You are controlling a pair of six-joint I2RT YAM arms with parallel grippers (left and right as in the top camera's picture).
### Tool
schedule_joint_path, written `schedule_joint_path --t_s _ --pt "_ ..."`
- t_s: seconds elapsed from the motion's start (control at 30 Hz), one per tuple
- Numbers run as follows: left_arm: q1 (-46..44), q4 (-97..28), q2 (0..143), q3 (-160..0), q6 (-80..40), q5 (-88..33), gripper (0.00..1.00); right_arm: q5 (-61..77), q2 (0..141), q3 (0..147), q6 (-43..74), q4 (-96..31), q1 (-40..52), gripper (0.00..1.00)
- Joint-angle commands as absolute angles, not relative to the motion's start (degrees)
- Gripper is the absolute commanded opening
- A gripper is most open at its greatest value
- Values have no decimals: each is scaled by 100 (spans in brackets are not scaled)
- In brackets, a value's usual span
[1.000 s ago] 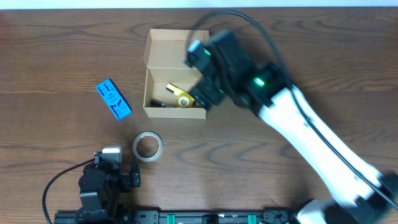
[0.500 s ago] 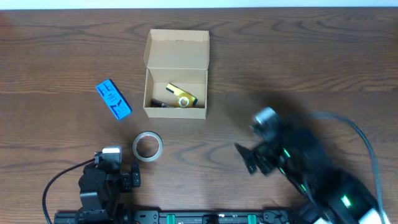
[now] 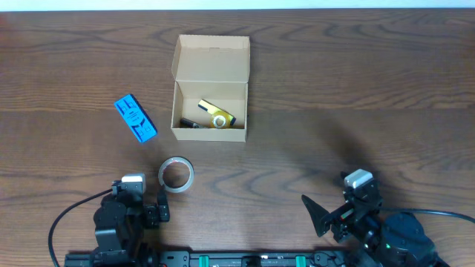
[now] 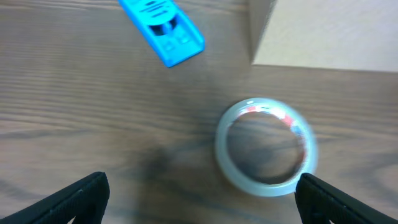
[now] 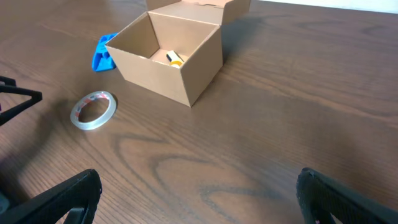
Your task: Pack container
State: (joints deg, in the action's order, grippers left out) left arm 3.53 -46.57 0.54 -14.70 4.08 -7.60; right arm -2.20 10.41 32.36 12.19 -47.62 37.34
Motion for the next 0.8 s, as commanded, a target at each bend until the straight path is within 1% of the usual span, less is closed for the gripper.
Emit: schedule_joint_path --t_s 0.0,0.1,0.23,0.4,0.63,0.77 --pt "331 -4672 34 -1529 -213 -1079 95 -279 1013 3201 1323 -4786 3715 99" --pt "331 -4823 139 -1833 -934 -1013 95 -279 1013 3201 1323 -4786 3715 99" --pt "331 -4934 604 -2471 -1516 -895 95 -279 1013 3201 1323 -4873 3715 100" --pt "331 -4923 1800 -3485 -1564 -928 95 -279 1013 3201 1323 -5175 3715 99" --pt "331 -4788 4200 -5297 -1540 -902 95 -279 1013 3201 1323 -5717 3715 99" --pt "331 -4720 5131 -5736 -1544 -880 95 -279 1013 3201 1323 -5994 3715 99"
